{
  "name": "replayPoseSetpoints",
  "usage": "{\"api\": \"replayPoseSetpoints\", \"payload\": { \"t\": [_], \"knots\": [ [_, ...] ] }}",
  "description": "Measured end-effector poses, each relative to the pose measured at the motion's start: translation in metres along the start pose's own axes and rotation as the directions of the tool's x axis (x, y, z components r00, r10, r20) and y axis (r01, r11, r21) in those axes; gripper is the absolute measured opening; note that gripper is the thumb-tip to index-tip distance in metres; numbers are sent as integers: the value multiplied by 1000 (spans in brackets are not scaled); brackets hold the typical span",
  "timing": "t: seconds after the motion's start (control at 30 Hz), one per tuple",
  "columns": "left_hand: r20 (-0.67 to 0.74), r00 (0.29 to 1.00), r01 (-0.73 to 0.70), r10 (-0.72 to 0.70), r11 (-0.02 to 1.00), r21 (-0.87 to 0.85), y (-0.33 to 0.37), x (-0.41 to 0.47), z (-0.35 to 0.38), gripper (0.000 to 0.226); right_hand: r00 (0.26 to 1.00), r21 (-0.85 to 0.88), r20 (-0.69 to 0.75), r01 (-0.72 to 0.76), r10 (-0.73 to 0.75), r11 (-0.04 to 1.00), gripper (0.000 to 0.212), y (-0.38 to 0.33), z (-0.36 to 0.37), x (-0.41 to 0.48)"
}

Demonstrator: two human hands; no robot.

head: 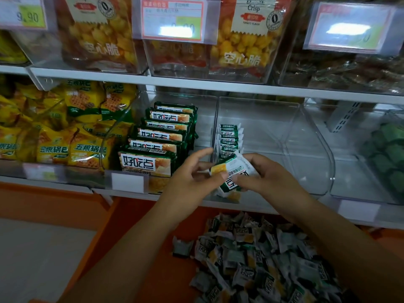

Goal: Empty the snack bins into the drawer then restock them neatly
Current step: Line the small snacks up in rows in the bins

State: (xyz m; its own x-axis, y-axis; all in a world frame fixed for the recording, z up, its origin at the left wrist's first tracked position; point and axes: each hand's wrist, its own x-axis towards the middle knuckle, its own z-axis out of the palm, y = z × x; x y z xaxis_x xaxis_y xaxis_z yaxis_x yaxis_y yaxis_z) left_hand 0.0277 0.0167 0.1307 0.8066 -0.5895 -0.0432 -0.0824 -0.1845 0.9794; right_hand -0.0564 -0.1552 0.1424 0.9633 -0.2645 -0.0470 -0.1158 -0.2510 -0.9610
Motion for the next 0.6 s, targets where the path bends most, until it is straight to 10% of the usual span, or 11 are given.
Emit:
{"api": "replayPoseSetpoints", "payload": {
  "t": [0.23, 0.33, 0.43, 0.6],
  "knots": [
    [-33, 999, 17, -21, 993, -113, 1, 1, 3, 35, 997, 98, 53, -55, 50, 994, 41, -2, 0, 4],
    [-68, 990, -116, 125, 985, 124, -2, 3, 2, 36, 998, 105, 13, -64, 63, 992, 32, -8, -14, 12],
    [-88, 962, -177, 260, 833, 523, -10, 8, -8, 51, 998, -173, -53, -32, 24, 984, 29, -16, -45, 32],
    [47, 986, -144, 158, 686, 713, -29, 16, -7, 66, 934, -668, 166, -129, 316, 733, 47, -5, -65, 64]
  ]
}}
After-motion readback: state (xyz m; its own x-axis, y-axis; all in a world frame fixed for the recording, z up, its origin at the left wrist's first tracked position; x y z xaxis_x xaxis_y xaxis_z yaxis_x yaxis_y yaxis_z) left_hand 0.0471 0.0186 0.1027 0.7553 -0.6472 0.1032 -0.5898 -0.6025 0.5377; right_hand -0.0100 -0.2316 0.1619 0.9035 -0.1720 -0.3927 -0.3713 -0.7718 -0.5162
